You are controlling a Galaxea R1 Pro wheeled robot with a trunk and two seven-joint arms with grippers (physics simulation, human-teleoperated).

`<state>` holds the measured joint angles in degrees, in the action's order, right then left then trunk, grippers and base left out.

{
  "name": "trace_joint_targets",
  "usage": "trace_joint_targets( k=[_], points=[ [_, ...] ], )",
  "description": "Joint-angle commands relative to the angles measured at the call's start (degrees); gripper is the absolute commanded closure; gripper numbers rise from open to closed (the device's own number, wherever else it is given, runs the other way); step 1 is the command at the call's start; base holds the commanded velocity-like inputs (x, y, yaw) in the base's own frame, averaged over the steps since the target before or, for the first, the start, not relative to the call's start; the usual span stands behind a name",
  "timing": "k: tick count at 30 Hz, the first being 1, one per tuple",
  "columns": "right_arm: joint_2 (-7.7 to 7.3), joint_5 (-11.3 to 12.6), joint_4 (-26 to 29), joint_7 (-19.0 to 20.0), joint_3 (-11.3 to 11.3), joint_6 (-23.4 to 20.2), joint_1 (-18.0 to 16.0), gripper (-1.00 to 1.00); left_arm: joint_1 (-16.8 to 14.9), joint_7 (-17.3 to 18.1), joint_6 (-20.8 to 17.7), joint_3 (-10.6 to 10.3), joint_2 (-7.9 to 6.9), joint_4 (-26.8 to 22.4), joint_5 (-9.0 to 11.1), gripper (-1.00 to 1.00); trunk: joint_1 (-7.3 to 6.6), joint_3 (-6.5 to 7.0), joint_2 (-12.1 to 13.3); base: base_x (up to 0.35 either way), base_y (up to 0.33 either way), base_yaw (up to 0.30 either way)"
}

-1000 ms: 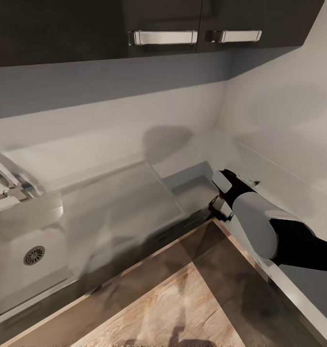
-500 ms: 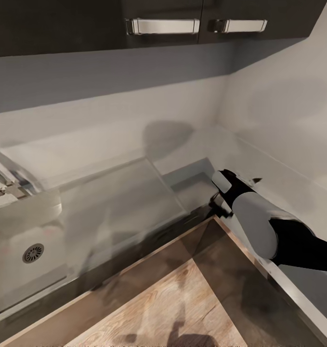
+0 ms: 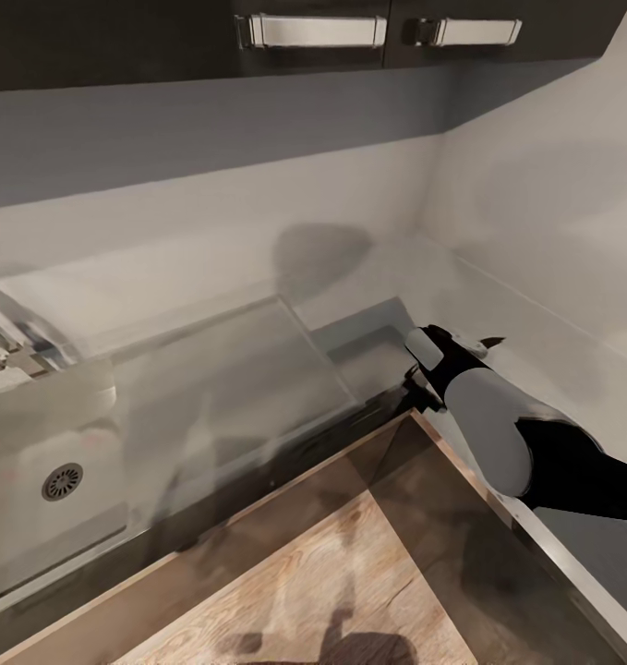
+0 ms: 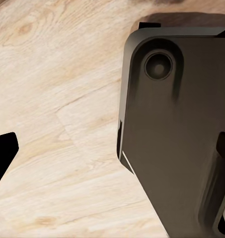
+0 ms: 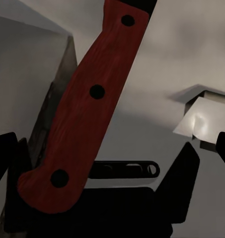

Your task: In the kitchen, take the Vidalia onion out of the sink, dice it on the chopping board with the paring knife, put the diced onion into the bowl on the countertop, then place both the paring knife and the chopping board into the sink.

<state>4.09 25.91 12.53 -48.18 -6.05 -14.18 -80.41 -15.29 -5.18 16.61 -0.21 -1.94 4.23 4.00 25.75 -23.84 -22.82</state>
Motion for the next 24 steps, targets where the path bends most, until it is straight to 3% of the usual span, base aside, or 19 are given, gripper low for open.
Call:
trace_joint_targets(
  k=[1, 24],
  points=[
    [0.04, -0.43, 0.12, -0.16, -0.46, -0.59, -0.02, -1.0, -0.1, 0.05, 0.44, -0.08, 0.0, 0.25, 0.4, -1.0, 0.03, -0.1, -0.1, 0.0, 0.0, 0.0],
    [0.04, -0.42, 0.12, -0.13, -0.54, -0.59, -0.04, -1.0, -0.1, 0.03, 0.44, -0.06, -0.01, 0.25, 0.4, -1.0, 0.03, -0.93, -0.1, 0.0, 0.0, 0.0]
  ],
)
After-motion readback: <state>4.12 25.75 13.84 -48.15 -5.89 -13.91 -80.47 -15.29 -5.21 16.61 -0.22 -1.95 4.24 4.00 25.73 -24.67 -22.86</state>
